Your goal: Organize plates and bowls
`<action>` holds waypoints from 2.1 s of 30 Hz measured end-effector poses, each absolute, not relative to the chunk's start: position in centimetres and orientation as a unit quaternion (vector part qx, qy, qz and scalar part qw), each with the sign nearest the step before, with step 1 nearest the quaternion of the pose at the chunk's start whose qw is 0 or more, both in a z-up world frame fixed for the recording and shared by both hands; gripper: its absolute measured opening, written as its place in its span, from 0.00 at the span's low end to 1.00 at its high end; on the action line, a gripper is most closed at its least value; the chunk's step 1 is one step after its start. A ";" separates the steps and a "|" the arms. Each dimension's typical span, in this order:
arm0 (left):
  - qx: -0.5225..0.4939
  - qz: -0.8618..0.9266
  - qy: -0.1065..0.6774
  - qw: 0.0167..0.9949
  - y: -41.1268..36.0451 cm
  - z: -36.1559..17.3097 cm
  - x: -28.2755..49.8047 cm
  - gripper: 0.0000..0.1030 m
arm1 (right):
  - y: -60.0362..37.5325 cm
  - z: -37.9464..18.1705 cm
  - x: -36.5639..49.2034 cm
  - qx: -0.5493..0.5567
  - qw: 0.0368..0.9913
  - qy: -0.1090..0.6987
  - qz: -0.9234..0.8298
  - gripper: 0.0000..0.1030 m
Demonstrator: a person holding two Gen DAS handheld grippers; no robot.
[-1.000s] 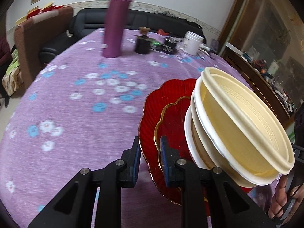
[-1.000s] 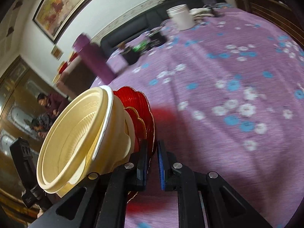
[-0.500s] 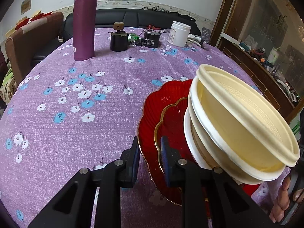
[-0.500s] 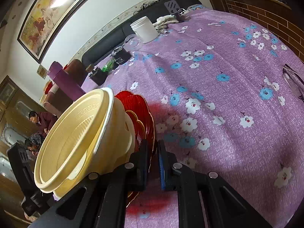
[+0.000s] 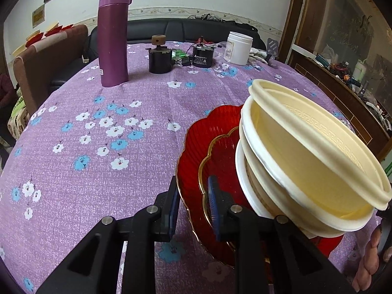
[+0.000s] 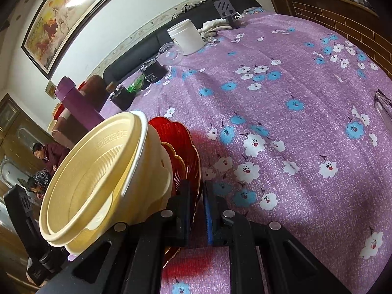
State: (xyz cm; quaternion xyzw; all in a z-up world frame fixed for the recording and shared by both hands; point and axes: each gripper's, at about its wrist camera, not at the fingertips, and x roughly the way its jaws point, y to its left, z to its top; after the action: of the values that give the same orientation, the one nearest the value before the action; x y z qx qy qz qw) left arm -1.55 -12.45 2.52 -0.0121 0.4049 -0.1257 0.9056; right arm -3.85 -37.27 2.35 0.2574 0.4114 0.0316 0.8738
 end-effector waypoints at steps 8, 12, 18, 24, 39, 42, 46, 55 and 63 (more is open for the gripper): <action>-0.017 -0.123 0.403 0.907 -12.3 2.5 -1.4 0.20 | -37.0 2.3 -3.5 0.254 0.875 0.411 0.032 0.10; -0.019 -0.123 0.402 0.907 -12.2 2.5 -1.5 0.20 | -37.1 2.2 -3.6 0.257 0.874 0.411 0.032 0.10; -0.018 -0.123 0.399 0.909 -12.2 2.6 -1.7 0.21 | -37.0 2.2 -3.7 0.254 0.875 0.410 0.030 0.12; -0.015 -0.124 0.392 0.911 -12.0 3.0 -2.4 0.26 | -36.7 2.7 -4.0 0.243 0.880 0.408 0.023 0.12; -0.012 -0.116 0.371 0.921 -10.5 4.2 -6.0 0.56 | -37.0 3.9 -8.6 0.238 0.886 0.397 0.021 0.23; -0.007 -0.110 0.345 0.932 -10.1 4.5 -8.2 0.73 | -36.8 3.9 -10.4 0.237 0.892 0.385 0.012 0.44; 0.021 -0.104 0.298 0.949 -10.5 4.8 -11.6 0.93 | -35.7 3.9 -13.3 0.203 0.916 0.347 -0.013 0.74; 0.107 -0.100 0.238 0.960 -13.3 4.6 -14.8 1.00 | -32.7 4.3 -15.9 0.094 0.955 0.277 -0.050 0.96; 0.117 -0.097 0.282 0.947 -13.5 3.9 -13.6 1.00 | -32.1 3.7 -15.6 0.076 0.956 0.279 -0.041 0.96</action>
State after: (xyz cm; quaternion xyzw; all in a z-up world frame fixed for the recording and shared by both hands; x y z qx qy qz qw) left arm -13.62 -13.47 3.90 0.1171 0.2815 -0.0974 0.9474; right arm -15.62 -32.06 3.74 0.0757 0.2789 -0.0411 0.9564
